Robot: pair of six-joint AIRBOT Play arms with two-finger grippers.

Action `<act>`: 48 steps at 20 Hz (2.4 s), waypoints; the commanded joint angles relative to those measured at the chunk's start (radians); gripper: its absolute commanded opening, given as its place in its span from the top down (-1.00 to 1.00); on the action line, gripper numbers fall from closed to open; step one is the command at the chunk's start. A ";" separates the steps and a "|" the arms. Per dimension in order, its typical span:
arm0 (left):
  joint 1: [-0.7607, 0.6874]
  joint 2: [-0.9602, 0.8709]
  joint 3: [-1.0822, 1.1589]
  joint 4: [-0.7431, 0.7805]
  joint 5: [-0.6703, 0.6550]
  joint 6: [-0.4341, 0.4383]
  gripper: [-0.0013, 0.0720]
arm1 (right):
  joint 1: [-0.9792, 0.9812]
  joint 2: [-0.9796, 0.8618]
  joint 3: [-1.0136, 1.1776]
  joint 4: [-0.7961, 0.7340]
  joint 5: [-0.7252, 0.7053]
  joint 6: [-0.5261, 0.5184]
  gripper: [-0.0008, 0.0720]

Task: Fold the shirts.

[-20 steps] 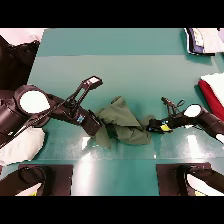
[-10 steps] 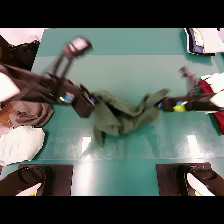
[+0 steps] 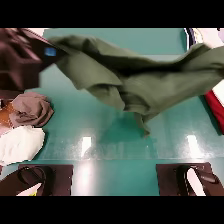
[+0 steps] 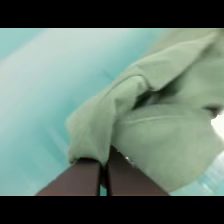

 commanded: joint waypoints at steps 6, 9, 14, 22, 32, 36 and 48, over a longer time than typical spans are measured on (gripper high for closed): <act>0.000 -0.005 0.140 0.130 -0.077 -0.058 0.88 | -0.180 -0.050 0.319 0.012 0.108 0.055 0.94; 0.000 -0.010 -0.005 0.167 -0.064 -0.055 0.88 | -0.042 -0.148 0.368 0.011 0.154 0.094 0.94; 0.012 -0.037 -0.379 0.326 0.032 -0.063 0.89 | 0.346 -0.337 0.266 -0.011 0.087 0.112 0.93; 0.412 -0.259 -0.558 0.113 0.214 -0.088 0.88 | 0.714 -0.657 0.016 -0.226 -0.288 0.106 0.93; 0.536 -0.301 -0.456 0.069 0.144 -0.054 -0.57 | 0.672 -0.760 0.084 -0.226 -0.344 0.108 0.17; 0.518 -0.303 -0.417 -0.258 0.110 0.089 -0.57 | 0.562 -0.753 0.217 -0.226 -0.195 0.108 -0.73; 0.085 -0.544 -0.445 -0.239 0.446 0.312 -0.90 | 0.428 -0.551 -0.014 -0.228 -0.166 0.107 -0.73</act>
